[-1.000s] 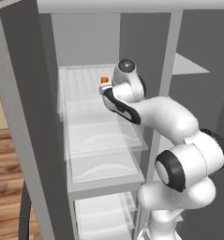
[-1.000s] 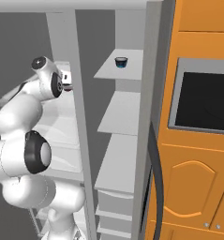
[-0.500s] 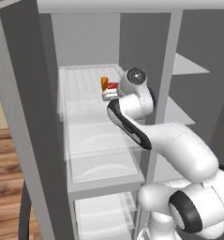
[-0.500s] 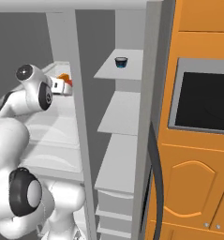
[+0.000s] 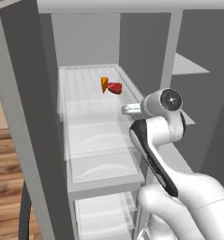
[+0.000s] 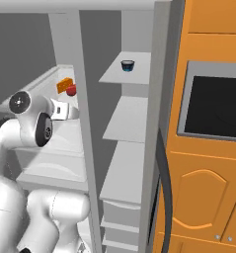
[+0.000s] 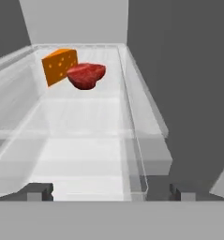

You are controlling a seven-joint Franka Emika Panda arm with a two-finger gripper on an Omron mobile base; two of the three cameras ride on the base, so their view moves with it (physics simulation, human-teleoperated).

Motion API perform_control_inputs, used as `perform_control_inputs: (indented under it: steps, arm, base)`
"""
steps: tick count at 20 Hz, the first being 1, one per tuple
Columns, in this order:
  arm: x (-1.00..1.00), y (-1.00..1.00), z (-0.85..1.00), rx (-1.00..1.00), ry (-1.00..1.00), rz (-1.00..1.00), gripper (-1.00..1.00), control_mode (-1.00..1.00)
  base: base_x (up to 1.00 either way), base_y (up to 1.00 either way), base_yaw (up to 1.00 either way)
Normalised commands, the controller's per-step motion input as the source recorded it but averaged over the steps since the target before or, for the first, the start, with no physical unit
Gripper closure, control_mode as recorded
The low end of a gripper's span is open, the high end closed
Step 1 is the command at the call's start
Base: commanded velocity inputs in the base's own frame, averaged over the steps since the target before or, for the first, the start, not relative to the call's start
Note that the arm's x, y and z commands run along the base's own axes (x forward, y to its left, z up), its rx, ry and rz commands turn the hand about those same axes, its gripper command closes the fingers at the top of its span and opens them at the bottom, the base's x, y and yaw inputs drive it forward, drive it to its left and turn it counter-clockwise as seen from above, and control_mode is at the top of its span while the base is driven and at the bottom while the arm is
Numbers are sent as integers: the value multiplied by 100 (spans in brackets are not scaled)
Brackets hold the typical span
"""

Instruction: Pick up the frozen steak from the freezer, place it on any shelf in the fridge, and close the fridge and freezer doors when done.

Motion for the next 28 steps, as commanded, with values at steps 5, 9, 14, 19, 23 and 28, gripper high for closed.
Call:
perform_control_inputs:
  steps: [5, 9, 14, 19, 23, 28]
  arm:
    - [-81, -72, -31, 0, -4, 1, -100, -100]
    - [0, 0, 0, 0, 2, 0, -100, -100]
    - [-2, 0, -2, 0, -1, 0, -100, -100]
    - [-10, 0, 0, 0, 0, 0, -100, 100]
    - [0, 0, 0, 0, 0, 0, -100, 100]
    - [0, 0, 0, 0, 0, 0, -100, 100]
  base:
    - [0, 0, 0]
    - [0, 0, 0]
    - [0, 0, 0]
    - [-60, 26, -4]
    - [-71, 27, -5]
    - [-48, 8, -2]
